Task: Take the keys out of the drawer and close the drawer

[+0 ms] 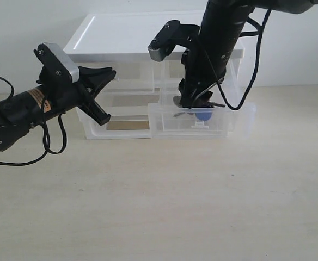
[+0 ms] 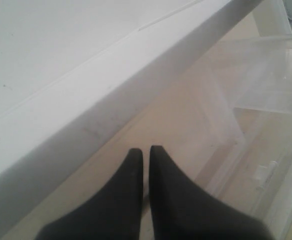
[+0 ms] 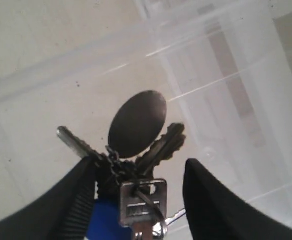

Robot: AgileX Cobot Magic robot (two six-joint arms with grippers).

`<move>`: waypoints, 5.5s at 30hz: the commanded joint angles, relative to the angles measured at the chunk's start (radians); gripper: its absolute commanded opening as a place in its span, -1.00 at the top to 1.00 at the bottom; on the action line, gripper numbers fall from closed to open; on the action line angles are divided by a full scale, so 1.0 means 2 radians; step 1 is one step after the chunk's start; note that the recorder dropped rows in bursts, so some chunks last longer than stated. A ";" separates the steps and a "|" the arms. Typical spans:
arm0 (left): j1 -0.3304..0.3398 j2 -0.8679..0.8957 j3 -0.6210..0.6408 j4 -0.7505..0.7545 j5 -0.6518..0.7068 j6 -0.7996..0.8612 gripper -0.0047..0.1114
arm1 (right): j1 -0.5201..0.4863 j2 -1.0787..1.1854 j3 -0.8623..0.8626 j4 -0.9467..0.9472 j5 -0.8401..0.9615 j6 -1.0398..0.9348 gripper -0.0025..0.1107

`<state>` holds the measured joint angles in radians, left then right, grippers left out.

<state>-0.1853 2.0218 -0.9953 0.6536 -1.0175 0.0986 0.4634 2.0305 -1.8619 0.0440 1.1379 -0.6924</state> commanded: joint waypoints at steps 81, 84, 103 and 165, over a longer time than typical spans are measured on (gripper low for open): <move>0.020 0.008 -0.003 -0.033 0.050 -0.029 0.84 | 0.192 -0.172 0.206 0.014 -0.083 0.035 0.96; 0.020 0.008 -0.003 -0.031 0.049 -0.029 0.84 | 0.192 -0.147 0.229 0.008 -0.101 0.040 0.96; 0.020 0.008 -0.003 -0.031 0.049 -0.029 0.84 | 0.192 -0.138 0.227 -0.183 -0.108 0.240 0.79; 0.020 0.008 -0.003 -0.022 0.048 -0.027 0.84 | 0.063 -0.225 0.431 -0.643 -0.561 0.753 0.96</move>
<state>-0.1641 2.0218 -0.9953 0.6812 -1.0274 0.0466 0.5885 1.6453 -1.0593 -1.2472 0.0208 0.8147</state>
